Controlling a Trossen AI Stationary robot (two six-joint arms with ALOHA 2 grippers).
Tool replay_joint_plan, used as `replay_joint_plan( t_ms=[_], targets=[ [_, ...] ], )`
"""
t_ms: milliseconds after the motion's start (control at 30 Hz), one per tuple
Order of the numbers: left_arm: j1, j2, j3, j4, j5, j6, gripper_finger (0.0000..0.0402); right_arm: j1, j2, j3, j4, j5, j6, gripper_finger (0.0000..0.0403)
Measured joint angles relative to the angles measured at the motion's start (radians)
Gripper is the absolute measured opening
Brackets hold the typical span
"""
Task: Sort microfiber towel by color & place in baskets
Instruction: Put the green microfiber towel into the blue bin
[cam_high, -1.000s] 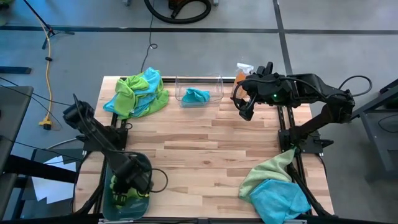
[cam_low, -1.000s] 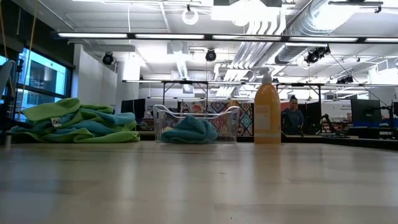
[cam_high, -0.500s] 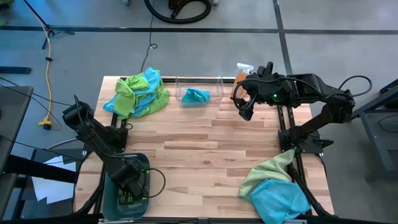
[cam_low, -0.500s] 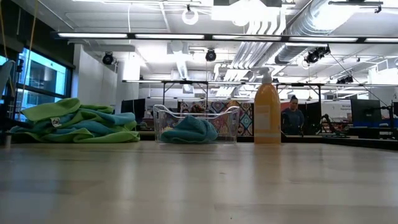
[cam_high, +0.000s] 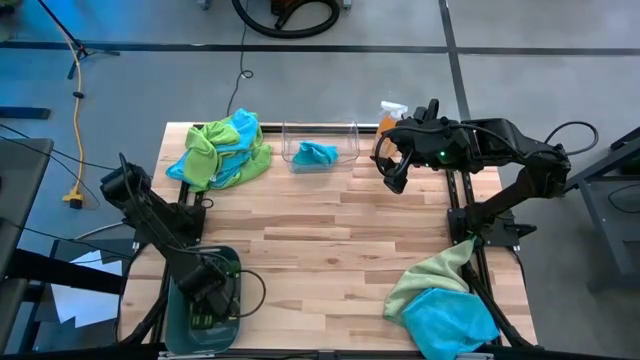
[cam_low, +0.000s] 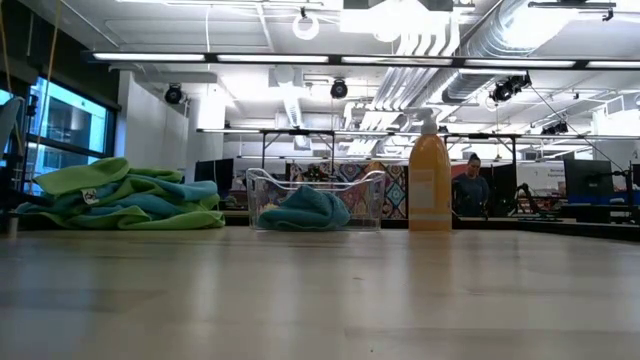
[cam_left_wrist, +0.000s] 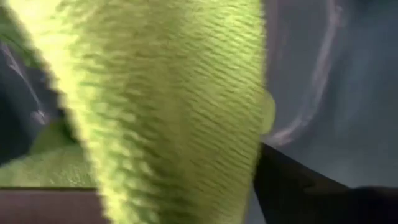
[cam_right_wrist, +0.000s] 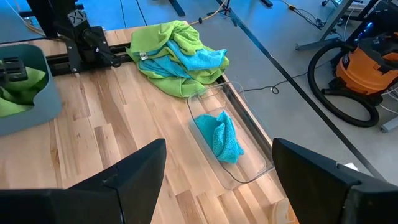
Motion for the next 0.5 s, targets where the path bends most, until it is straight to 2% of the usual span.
replay_joint_plan(
  t_ms=[133, 267, 400, 500],
  targets=[
    [0.000, 0.000, 0.046, -0.067, 0.041, 0.001, 0.0206, 0.000, 0.000, 0.000, 0.000, 0.007, -0.010, 0.0291],
    [0.000, -0.033, 0.094, -0.133, 0.040, 0.008, 0.0226, 0.000, 0.000, 0.000, 0.000, 0.007, -0.020, 0.0291],
    [0.000, -0.086, 0.113, -0.149, -0.012, -0.023, 0.0230, 0.000, 0.000, 0.000, 0.000, 0.007, -0.022, 0.0291],
    [-0.008, -0.113, 0.117, -0.149, -0.088, -0.057, 0.0230, 0.000, 0.000, 0.000, 0.000, 0.007, -0.021, 0.0291]
  ],
)
